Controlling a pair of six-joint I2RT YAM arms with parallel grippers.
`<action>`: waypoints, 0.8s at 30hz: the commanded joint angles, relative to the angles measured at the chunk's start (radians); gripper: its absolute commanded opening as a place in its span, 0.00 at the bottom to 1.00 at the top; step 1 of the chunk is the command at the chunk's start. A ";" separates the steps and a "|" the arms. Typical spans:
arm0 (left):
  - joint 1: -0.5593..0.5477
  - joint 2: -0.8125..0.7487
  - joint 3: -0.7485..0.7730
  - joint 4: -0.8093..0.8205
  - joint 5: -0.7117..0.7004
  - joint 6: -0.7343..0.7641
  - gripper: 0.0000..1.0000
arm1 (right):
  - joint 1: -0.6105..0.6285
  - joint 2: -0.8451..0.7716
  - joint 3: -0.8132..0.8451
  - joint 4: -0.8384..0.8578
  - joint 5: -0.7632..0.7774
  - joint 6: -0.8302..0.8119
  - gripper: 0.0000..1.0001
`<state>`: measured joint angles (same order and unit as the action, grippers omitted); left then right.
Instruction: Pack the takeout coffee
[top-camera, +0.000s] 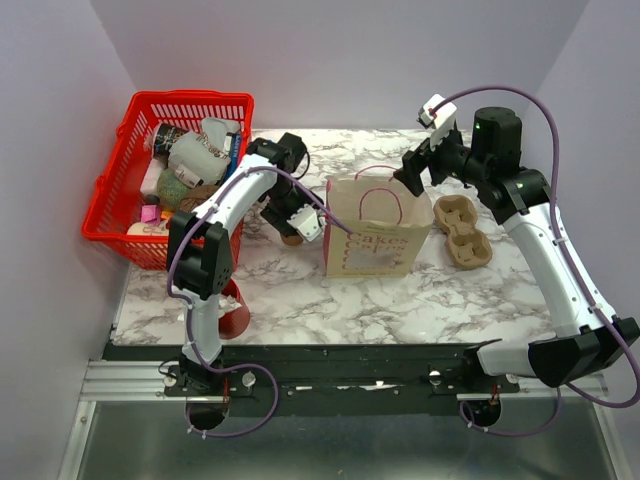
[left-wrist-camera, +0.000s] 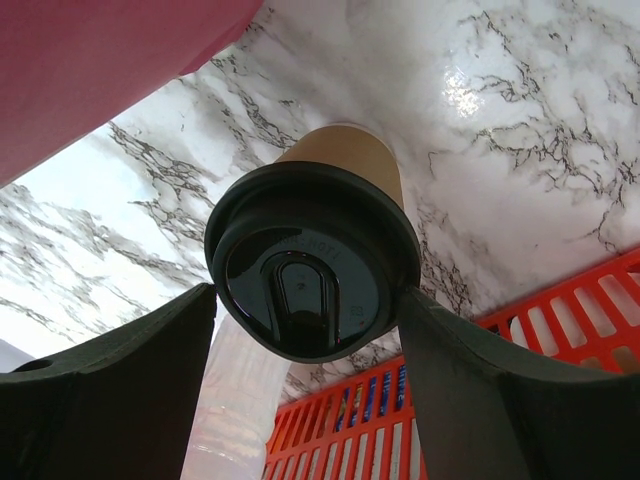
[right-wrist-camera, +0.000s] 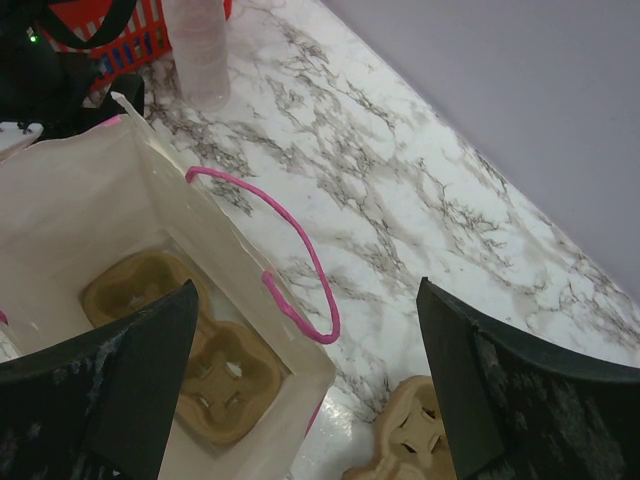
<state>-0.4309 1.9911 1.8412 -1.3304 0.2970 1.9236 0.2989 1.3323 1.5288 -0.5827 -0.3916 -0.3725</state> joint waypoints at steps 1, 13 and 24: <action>-0.014 0.014 0.006 -0.184 0.013 0.006 0.80 | -0.010 0.010 0.021 -0.025 -0.032 0.017 0.98; -0.020 0.040 0.006 -0.184 0.022 -0.052 0.79 | -0.014 0.004 0.007 -0.022 -0.030 0.018 0.98; -0.019 0.072 0.041 -0.184 0.077 -0.106 0.82 | -0.014 0.016 0.011 -0.020 -0.035 0.024 0.98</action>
<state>-0.4465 2.0251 1.8740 -1.3289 0.3088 1.8313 0.2924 1.3342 1.5288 -0.5827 -0.4026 -0.3660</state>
